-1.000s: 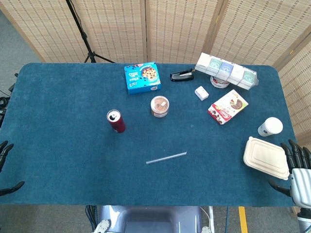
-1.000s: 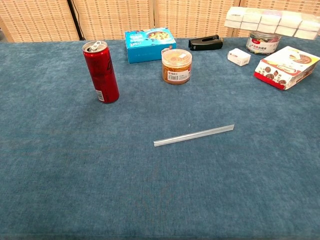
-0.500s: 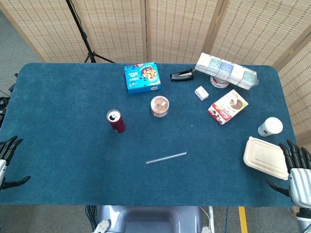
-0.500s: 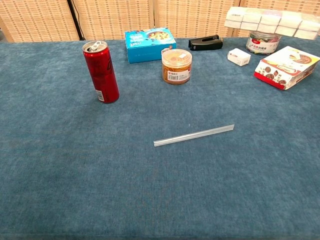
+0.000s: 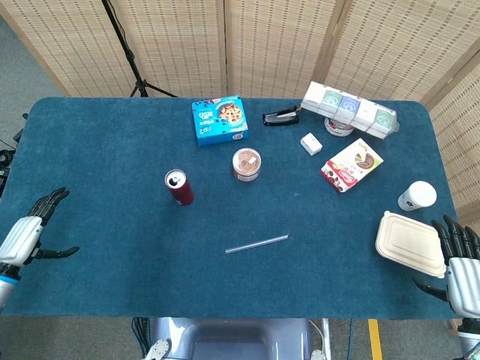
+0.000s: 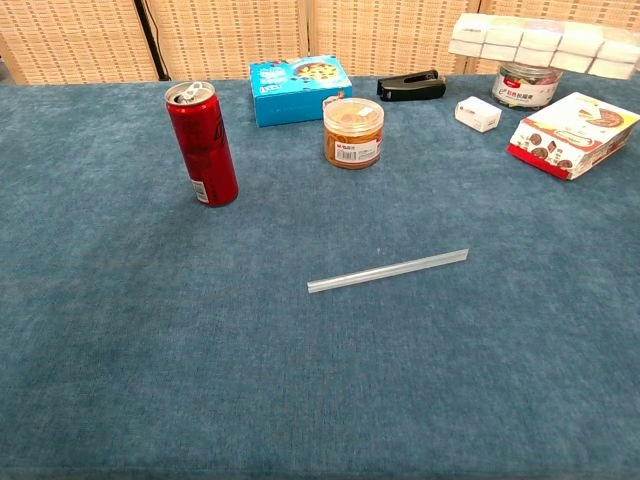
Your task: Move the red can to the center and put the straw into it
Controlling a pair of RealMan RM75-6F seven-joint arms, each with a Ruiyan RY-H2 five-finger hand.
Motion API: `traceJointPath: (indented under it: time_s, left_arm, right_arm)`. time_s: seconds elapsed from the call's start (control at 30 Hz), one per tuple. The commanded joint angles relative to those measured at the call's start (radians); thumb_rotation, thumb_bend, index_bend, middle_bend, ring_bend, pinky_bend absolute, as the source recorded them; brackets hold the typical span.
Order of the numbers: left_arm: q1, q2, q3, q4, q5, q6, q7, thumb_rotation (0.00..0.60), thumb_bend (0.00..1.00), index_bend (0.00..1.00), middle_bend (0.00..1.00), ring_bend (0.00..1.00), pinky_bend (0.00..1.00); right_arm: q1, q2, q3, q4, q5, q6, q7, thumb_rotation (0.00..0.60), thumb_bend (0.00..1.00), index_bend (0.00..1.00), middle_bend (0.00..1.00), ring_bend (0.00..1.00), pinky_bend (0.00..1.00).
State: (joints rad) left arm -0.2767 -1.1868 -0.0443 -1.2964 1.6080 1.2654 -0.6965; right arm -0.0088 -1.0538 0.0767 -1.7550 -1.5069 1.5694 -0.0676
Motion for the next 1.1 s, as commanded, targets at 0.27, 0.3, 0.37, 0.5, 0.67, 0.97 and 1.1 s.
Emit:
traceJointPath:
  time_s: [0.27, 0.3, 0.37, 0.5, 0.67, 0.97, 1.1]
  left_arm:
    - [-0.185, -0.281, -0.046, 0.296, 0.016, -0.091, -0.353, 0.600, 0.00, 0.00, 0.00, 0.00, 0.00]
    - [-0.201, -0.297, -0.049, 0.298, 0.010, -0.108, -0.401, 0.600, 0.00, 0.00, 0.00, 0.00, 0.00]
    - [-0.224, -0.325, -0.058, 0.321, 0.002, -0.123, -0.418, 0.600, 0.00, 0.00, 0.00, 0.00, 0.00]
    - [-0.274, -0.383, -0.067, 0.353, -0.015, -0.172, -0.417, 0.600, 0.00, 0.00, 0.00, 0.00, 0.00]
    - [-0.324, -0.421, -0.084, 0.338, -0.048, -0.233, -0.378, 0.600, 0.00, 0.00, 0.00, 0.00, 0.00]
    - [-0.384, -0.482, -0.120, 0.341, -0.123, -0.323, -0.321, 0.600, 0.00, 0.00, 0.00, 0.00, 0.00]
    - [-0.404, -0.491, -0.132, 0.329, -0.137, -0.331, -0.292, 0.600, 0.00, 0.00, 0.00, 0.00, 0.00]
  right_arm:
    - [0.010, 0.001, 0.009, 0.007, 0.032, -0.025, 0.008, 0.600, 0.00, 0.00, 0.00, 0.00, 0.00]
    - [0.011, 0.001, 0.009, 0.007, 0.035, -0.028, 0.009, 0.600, 0.00, 0.00, 0.00, 0.00, 0.00]
    - [0.013, 0.001, 0.010, 0.008, 0.038, -0.032, 0.010, 0.600, 0.00, 0.00, 0.00, 0.00, 0.00]
    - [0.014, 0.003, 0.013, 0.011, 0.047, -0.036, 0.018, 0.600, 0.00, 0.00, 0.00, 0.00, 0.00]
    - [0.016, 0.007, 0.016, 0.014, 0.058, -0.043, 0.032, 0.600, 0.00, 0.00, 0.00, 0.00, 0.00]
    - [0.017, 0.017, 0.022, 0.020, 0.072, -0.050, 0.064, 0.600, 0.00, 0.00, 0.00, 0.00, 0.00]
    - [0.018, 0.021, 0.025, 0.023, 0.081, -0.055, 0.077, 0.600, 0.00, 0.00, 0.00, 0.00, 0.00]
